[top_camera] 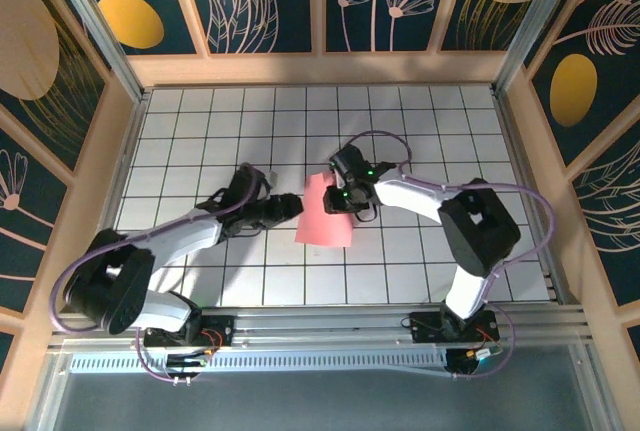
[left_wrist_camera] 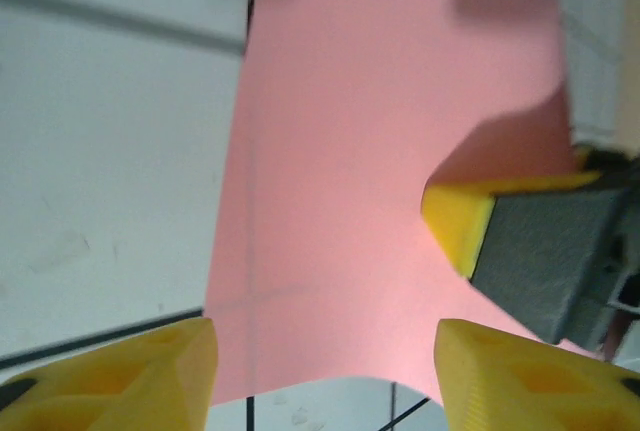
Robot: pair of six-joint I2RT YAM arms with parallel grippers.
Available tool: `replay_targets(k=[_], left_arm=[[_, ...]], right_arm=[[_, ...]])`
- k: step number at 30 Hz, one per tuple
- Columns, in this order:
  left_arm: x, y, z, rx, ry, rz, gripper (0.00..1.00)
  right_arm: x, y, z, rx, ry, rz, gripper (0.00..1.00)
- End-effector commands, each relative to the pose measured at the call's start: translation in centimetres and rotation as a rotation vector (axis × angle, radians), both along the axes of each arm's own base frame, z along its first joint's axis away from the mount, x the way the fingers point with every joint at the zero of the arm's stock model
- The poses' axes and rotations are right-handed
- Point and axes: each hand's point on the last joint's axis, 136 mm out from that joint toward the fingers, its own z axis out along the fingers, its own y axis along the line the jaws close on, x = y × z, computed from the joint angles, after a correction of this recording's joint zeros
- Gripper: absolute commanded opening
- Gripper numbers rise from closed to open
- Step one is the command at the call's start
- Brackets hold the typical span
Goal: Fold a paper plane with a square sheet of paper (fold left side to right side)
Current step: Pick up the square sheet of paper from the center of the table, then place a square sheet of paper at the center of the table.
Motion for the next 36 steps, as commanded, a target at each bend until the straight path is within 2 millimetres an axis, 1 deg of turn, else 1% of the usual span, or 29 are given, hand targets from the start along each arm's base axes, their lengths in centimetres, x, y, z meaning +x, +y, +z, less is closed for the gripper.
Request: replay_targets(k=[1, 3, 5, 6, 8, 11, 14, 17, 19, 22, 27, 29, 31, 36], left_arm=[[1.4, 2.9, 3.2, -0.058, -0.107, 0.059, 0.66], [1.8, 3.9, 5.3, -0.097, -0.186, 0.058, 0.71], [1.7, 4.1, 7.7, -0.144, -0.276, 0.021, 0.78], [1.6, 4.0, 8.7, -0.164, -0.315, 0.0, 0.8], [0.9, 3.1, 11.2, -0.226, -0.411, -0.083, 0.83], [-0.3, 1.9, 14.4, -0.316, -0.521, -0.191, 0.87], [-1.3, 1.1, 16.4, -0.383, -0.587, -0.269, 0.9], [-1.9, 0.6, 17.8, -0.428, -0.628, -0.327, 0.91], [-2.1, 0.3, 18.5, -0.448, -0.649, -0.359, 0.92], [-2.3, 0.0, 19.3, -0.464, -0.669, -0.399, 0.93], [-2.5, -0.5, 20.1, -0.473, -0.695, -0.451, 0.94], [-2.6, -0.7, 20.4, -0.475, -0.703, -0.468, 0.94], [-2.7, -0.9, 20.6, -0.48, -0.709, -0.483, 0.95], [-3.3, -1.6, 21.2, -0.496, -0.724, -0.524, 0.94]], right_arm=[[0.4, 0.3, 4.2, 0.187, -0.048, 0.031, 0.32], [0.6, -0.3, 6.0, 0.255, -0.073, 0.034, 0.32], [0.7, -0.8, 8.2, 0.323, -0.108, 0.049, 0.31], [0.4, -0.6, 9.1, 0.35, -0.12, 0.07, 0.31], [0.3, -1.2, 11.4, 0.408, -0.158, 0.094, 0.31], [-0.8, -1.0, 14.9, 0.487, -0.214, 0.173, 0.31], [-2.6, -0.4, 18.7, 0.59, -0.258, 0.259, 0.31], [-4.4, -0.1, 22.3, 0.693, -0.298, 0.325, 0.3], [-5.6, 0.1, 24.3, 0.759, -0.314, 0.37, 0.29], [-7.1, 0.5, 26.6, 0.834, -0.325, 0.426, 0.29], [-9.6, 2.2, 28.9, 0.912, -0.32, 0.538, 0.29], [-10.2, 2.8, 29.6, 0.931, -0.327, 0.566, 0.29], [-10.4, 3.4, 29.9, 0.941, -0.325, 0.583, 0.29], [-10.2, 4.4, 29.4, 0.948, -0.301, 0.6, 0.28]])
